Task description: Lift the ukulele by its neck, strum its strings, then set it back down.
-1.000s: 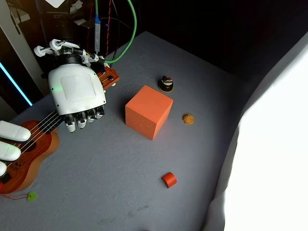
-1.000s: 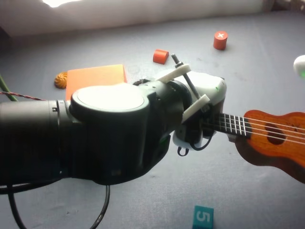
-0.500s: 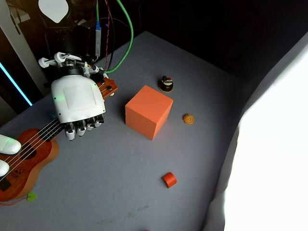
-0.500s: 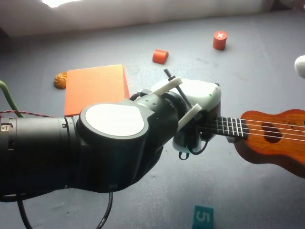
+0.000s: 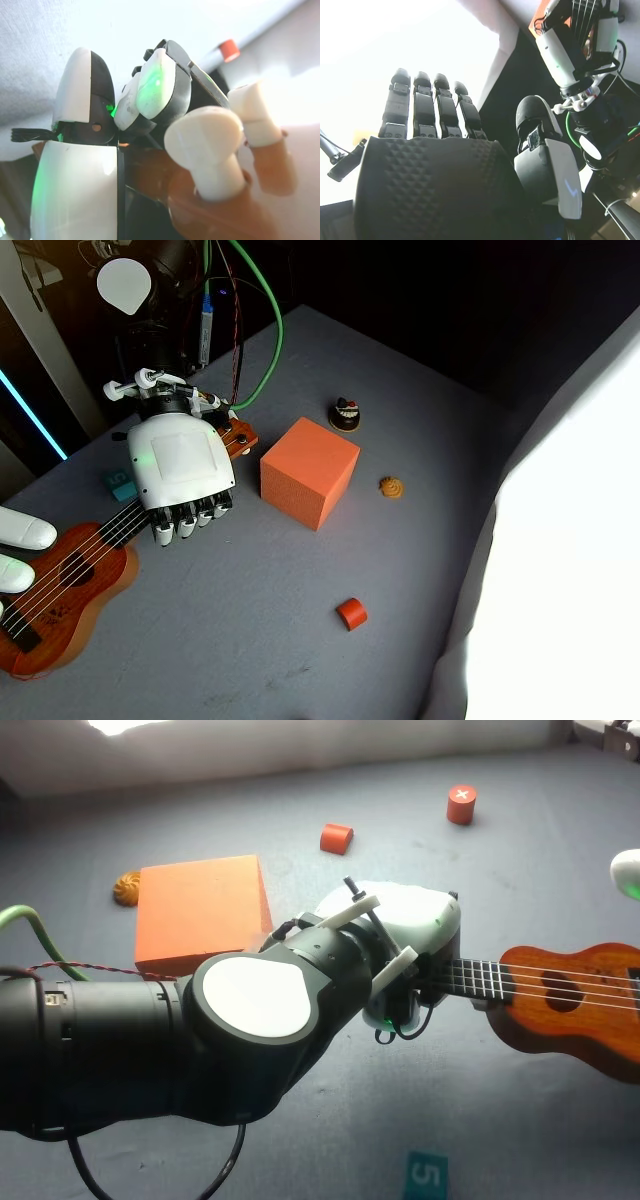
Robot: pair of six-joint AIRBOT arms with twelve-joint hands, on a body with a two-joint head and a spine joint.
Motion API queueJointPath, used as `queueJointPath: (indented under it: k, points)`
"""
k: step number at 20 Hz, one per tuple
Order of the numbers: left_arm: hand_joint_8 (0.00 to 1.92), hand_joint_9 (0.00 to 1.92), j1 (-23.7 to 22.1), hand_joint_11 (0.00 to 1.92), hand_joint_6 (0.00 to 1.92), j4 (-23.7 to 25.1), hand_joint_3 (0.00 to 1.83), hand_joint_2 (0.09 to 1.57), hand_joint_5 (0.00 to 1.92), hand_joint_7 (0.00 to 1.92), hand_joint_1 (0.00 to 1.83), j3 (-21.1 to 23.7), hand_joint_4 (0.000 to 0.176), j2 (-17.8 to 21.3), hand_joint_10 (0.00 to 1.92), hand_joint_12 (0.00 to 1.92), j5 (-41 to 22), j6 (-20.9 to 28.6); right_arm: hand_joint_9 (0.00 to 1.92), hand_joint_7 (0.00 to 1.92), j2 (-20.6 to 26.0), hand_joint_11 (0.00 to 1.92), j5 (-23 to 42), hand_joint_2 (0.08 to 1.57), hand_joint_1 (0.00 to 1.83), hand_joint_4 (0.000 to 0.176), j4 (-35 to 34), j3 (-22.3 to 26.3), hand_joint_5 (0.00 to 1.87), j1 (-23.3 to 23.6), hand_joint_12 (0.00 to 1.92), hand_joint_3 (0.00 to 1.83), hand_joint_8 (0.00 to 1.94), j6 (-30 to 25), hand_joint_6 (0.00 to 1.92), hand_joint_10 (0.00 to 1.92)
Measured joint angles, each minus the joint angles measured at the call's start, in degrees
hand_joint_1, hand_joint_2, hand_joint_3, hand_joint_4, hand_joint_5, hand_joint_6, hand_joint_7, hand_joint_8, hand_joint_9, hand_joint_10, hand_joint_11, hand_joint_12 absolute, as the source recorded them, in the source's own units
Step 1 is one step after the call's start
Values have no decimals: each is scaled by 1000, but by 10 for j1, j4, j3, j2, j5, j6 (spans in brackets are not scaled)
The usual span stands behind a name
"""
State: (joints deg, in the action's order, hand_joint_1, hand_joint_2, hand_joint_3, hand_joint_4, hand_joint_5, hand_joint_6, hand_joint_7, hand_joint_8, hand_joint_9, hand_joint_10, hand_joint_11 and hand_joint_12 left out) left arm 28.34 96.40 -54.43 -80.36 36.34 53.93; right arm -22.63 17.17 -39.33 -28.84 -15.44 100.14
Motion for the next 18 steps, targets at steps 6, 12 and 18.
queueJointPath:
  k: [6, 12, 18]
  points:
    - [1921, 1438, 18, 1490, 1395, 5, 1, 1184, 930, 1337, 1146, -12, 0, -3, 1921, 1921, 12, 0, 0, 22, 0, 0, -7, 1352, 0, 0, 0, 0, 0, 0, 0, 1, 3, 1, 0, 0]
    - [1921, 1355, 27, 1415, 1921, 4, 0, 1076, 1241, 1304, 691, -13, 0, -3, 1921, 1921, 14, -1, 1, 14, 0, 0, -9, 1354, 0, 0, 0, 2, 10, 0, 0, 2, 0, 3, 4, 0]
    - [1700, 708, 37, 696, 1611, 0, 13, 1140, 426, 565, 281, -5, 0, -4, 1851, 1921, 15, 0, 2, 30, 0, 0, -12, 1351, 0, 0, 0, 3, 4, 0, 0, 0, 7, 5, 2, 1]
